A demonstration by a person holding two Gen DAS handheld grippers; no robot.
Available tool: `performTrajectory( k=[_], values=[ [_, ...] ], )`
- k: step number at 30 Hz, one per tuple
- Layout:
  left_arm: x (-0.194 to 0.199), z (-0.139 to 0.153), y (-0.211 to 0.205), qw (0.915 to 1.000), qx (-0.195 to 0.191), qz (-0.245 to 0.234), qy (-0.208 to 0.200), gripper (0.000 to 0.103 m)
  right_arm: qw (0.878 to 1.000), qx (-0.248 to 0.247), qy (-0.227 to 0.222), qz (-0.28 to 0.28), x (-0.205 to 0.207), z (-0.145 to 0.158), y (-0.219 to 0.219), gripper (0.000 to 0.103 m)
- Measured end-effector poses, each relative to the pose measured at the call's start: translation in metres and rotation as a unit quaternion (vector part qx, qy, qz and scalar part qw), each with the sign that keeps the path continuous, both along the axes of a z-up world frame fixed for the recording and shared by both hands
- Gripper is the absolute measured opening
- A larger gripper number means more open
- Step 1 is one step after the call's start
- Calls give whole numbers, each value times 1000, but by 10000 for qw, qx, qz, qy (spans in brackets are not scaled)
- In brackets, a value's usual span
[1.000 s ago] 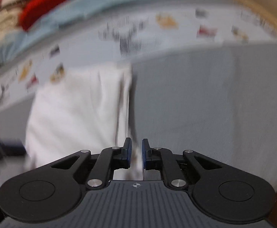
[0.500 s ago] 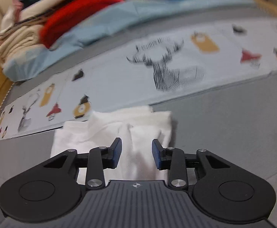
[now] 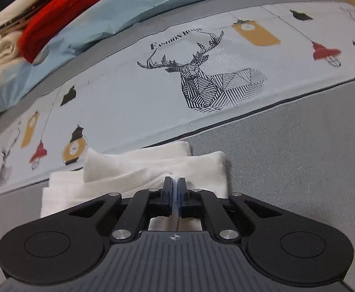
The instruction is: Fold small clothes
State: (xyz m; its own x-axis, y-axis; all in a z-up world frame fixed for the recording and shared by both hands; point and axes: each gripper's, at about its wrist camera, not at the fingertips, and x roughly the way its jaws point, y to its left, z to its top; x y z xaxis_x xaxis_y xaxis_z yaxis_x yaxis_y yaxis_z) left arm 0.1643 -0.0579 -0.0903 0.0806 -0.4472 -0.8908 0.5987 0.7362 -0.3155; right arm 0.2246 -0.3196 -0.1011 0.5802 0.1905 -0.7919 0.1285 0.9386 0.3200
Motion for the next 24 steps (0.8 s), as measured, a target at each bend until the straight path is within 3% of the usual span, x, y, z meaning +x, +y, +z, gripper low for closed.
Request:
performTrajectory(
  k=[3, 5, 7, 10, 13, 15, 16, 17, 19, 21, 23, 24],
  values=[
    [7, 10, 9, 9994, -282, 182, 16, 25, 9994, -173, -272, -149, -9, 17, -7, 6],
    [14, 20, 17, 9975, -522, 452, -166, 25, 9986, 49, -527, -90, -18, 30, -18, 11],
    [24, 27, 28, 9931, -740, 854, -308, 25, 9962, 383, -713, 325, -28, 40, -23, 11],
    [37, 32, 34, 9871, -760, 1297, -549, 25, 9831, 649, -779, 1521, -49, 49, -18, 11],
    [46, 33, 33, 9826, -672, 1581, -712, 25, 9633, 661, -208, 2593, -68, 34, -9, 18],
    [52, 29, 31, 9803, -601, 1745, -701, 25, 9537, 70, 326, 2988, -78, 13, -2, 19],
    [55, 26, 28, 9801, -485, 1810, -655, 25, 9491, -260, 457, 3104, -83, 3, -1, 15],
    [58, 17, 26, 9803, -229, 1880, -565, 25, 9474, -292, 402, 3163, -87, 1, -3, 14],
    [63, 4, 22, 9793, 306, 1969, -369, 29, 9549, -12, 380, 2946, -86, 7, -12, 13],
    [66, 4, 26, 9763, 225, 2134, -277, 30, 9606, 159, 351, 2751, -85, 13, -19, 13],
    [69, 10, 33, 9708, -5, 2374, -344, 30, 9652, -36, 76, 2613, -85, 21, -20, 19],
    [70, 11, 36, 9677, -35, 2489, -400, 32, 9702, -120, -4, 2421, -83, 23, -22, 28]
  ],
)
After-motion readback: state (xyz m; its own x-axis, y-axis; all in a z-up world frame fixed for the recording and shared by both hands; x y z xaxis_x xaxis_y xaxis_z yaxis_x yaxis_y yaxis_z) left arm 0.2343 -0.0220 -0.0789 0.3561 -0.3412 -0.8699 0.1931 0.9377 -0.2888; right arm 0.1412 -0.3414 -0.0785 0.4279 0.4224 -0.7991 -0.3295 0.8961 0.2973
